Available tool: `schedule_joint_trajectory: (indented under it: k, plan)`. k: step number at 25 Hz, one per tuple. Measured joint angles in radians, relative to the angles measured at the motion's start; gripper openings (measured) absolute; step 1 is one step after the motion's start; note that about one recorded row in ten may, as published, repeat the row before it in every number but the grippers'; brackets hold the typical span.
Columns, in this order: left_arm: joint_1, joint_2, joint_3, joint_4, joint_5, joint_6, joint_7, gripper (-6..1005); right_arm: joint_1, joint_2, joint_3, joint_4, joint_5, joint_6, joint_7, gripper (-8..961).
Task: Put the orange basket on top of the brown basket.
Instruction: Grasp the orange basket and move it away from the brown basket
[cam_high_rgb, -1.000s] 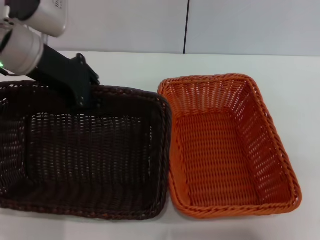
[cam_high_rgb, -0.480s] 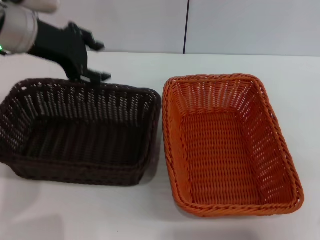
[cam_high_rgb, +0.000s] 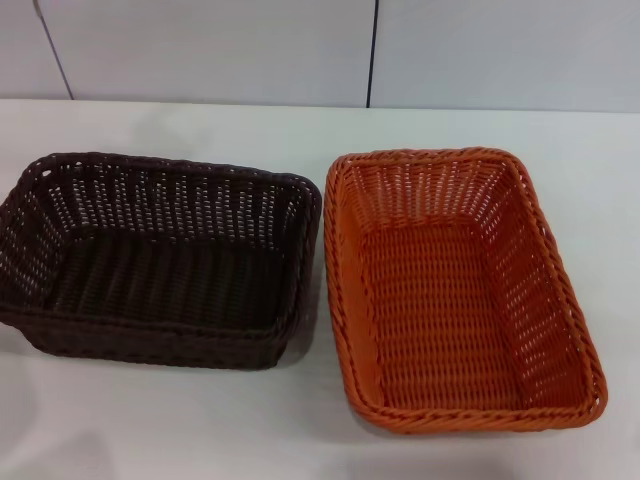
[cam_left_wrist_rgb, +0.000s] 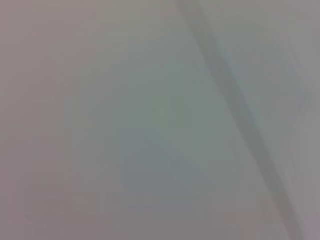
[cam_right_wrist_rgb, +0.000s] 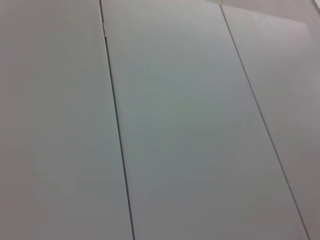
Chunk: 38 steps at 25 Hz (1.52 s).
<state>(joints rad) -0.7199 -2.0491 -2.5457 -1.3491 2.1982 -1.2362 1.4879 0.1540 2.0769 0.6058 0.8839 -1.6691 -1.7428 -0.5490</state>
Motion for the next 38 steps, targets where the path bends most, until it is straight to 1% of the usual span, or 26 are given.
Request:
schedule_joint_trajectory:
  k: [1, 2, 3, 4, 7, 8, 9, 11, 12, 14, 16, 18, 19, 22, 23, 24, 25, 27, 28, 29, 30, 33, 38]
  plan:
    - [0.016, 0.001, -0.045, 0.015, -0.079, 0.045, -0.007, 738, 0.003, 0.0, 0.0, 0.0, 0.0, 0.0, 0.0, 449]
    - [0.028, 0.002, -0.074, 0.03, -0.13, 0.069, -0.009, 738, 0.007, -0.001, 0.0, 0.001, -0.001, 0.0, 0.001, 449]
    - [0.068, 0.008, -0.138, 0.071, -0.288, 0.121, -0.012, 738, 0.015, -0.001, 0.0, 0.001, -0.003, 0.0, 0.005, 449]
    - [0.068, 0.008, -0.138, 0.071, -0.288, 0.121, -0.012, 738, 0.015, -0.001, 0.0, 0.001, -0.003, 0.0, 0.005, 449]
    - [0.133, 0.018, -0.195, 0.129, -0.507, 0.152, -0.002, 737, 0.028, -0.003, 0.0, 0.002, -0.013, 0.003, 0.008, 449]
    - [0.175, 0.024, -0.223, 0.171, -0.634, 0.16, 0.005, 737, 0.038, -0.004, 0.0, -0.001, -0.015, 0.006, 0.008, 449]
    - [0.175, 0.024, -0.223, 0.171, -0.634, 0.16, 0.005, 737, 0.038, -0.004, 0.0, -0.001, -0.015, 0.006, 0.008, 449]
    - [0.218, 0.027, -0.252, 0.208, -0.749, 0.163, 0.029, 737, 0.048, -0.005, 0.001, -0.004, -0.015, 0.009, 0.009, 449]
    - [0.232, 0.026, -0.261, 0.216, -0.783, 0.164, 0.043, 737, 0.053, -0.005, 0.003, -0.004, -0.015, 0.011, 0.009, 449]
    - [0.265, 0.013, -0.281, 0.223, -0.846, 0.164, 0.101, 738, 0.065, -0.006, 0.008, -0.005, -0.015, 0.014, 0.01, 448]
    - [0.288, -0.002, -0.308, 0.226, -0.876, 0.166, 0.158, 738, 0.081, -0.006, 0.011, -0.007, -0.015, 0.022, 0.01, 448]
    - [0.318, -0.008, -0.332, 0.241, -0.885, 0.183, 0.203, 738, 0.111, -0.006, 0.014, -0.009, -0.015, 0.045, 0.012, 448]
    - [0.318, -0.008, -0.332, 0.241, -0.885, 0.183, 0.203, 738, 0.111, -0.006, 0.014, -0.009, -0.015, 0.045, 0.012, 448]
    - [0.353, -0.007, -0.334, 0.274, -0.888, 0.231, 0.246, 738, 0.139, -0.007, 0.028, -0.005, -0.015, 0.071, 0.012, 448]
    - [0.371, -0.007, -0.335, 0.289, -0.89, 0.269, 0.272, 738, 0.156, -0.007, 0.039, 0.001, -0.015, 0.095, 0.012, 448]
    - [0.381, -0.007, -0.335, 0.295, -0.89, 0.29, 0.28, 738, 0.156, -0.007, 0.039, 0.001, -0.015, 0.095, 0.012, 448]
    - [0.381, -0.007, -0.335, 0.295, -0.89, 0.29, 0.28, 738, 0.166, -0.007, 0.045, 0.005, -0.015, 0.112, 0.012, 448]
    - [0.394, -0.008, -0.335, 0.303, -0.881, 0.332, 0.288, 737, 0.182, -0.008, 0.058, 0.012, -0.015, 0.143, 0.012, 448]
    - [0.394, -0.008, -0.335, 0.303, -0.881, 0.332, 0.288, 737, 0.201, -0.008, 0.071, 0.02, -0.015, 0.174, 0.012, 448]
    - [0.399, -0.009, -0.334, 0.306, -0.873, 0.351, 0.289, 737, 0.201, -0.008, 0.071, 0.02, -0.015, 0.174, 0.012, 448]
    - [0.407, -0.009, -0.334, 0.31, -0.835, 0.4, 0.289, 737, 0.208, -0.008, 0.074, 0.021, -0.017, 0.185, 0.012, 448]
    - [0.41, -0.011, -0.334, 0.31, -0.78, 0.444, 0.291, 737, 0.224, -0.008, 0.09, 0.023, -0.034, 0.215, 0.008, 447]
    - [0.411, -0.012, -0.334, 0.321, -0.749, 0.446, 0.296, 737, 0.227, -0.007, 0.116, 0.026, -0.066, 0.252, 0.008, 447]
